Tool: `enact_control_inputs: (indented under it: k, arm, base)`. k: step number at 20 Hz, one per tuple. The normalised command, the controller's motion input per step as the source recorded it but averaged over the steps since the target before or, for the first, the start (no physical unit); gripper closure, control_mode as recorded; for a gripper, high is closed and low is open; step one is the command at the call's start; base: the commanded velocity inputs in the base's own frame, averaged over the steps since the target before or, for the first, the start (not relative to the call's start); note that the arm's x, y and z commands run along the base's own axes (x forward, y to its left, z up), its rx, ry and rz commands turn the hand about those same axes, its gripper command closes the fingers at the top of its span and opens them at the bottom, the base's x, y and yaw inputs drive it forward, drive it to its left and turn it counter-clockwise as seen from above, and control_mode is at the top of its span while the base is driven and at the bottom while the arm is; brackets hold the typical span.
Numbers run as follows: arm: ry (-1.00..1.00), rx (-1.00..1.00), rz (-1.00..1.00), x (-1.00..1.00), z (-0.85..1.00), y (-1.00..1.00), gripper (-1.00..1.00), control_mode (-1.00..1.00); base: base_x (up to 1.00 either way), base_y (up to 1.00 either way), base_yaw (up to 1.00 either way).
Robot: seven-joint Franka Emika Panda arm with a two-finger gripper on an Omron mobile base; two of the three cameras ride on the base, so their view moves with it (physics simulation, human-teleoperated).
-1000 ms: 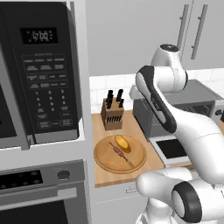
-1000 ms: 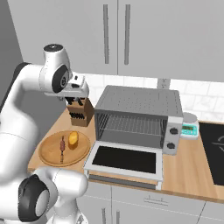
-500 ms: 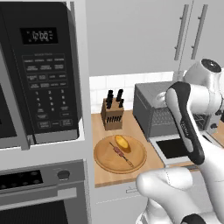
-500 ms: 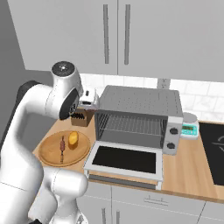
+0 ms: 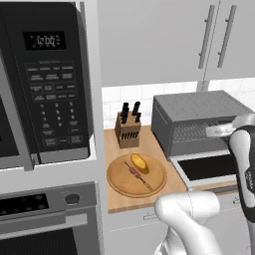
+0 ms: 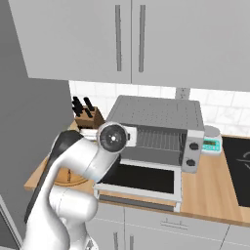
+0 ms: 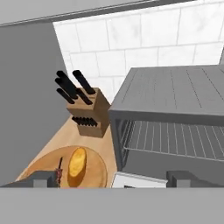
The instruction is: Pick up the kebab skewer and baguette bread, and place them inside the toaster oven. Close the toaster oven door and start by setting the timer.
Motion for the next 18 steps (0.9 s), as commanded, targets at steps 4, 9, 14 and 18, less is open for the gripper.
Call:
enact_control_inputs:
  k: [4, 9, 14, 18]
  arm:
    - [-0.18, 0.08, 0.05, 0.00, -0.22, -0.42, -1.00, -1.00]
    - [-0.21, 0.06, 0.07, -0.06, -0.24, -0.47, -1.00, -1.00]
    - [-0.11, 0.01, 0.03, 0.27, -0.43, -0.21, -1.00, -1.00]
    - [0.00, 0.04, 0.00, 0.57, -0.22, -0.10, -1.00, -1.00]
  base:
    - [0.00, 0.00, 0.00]
    - [0.00, 0.00, 0.00]
    - [0.00, 0.00, 0.00]
    - [0.00, 0.00, 0.00]
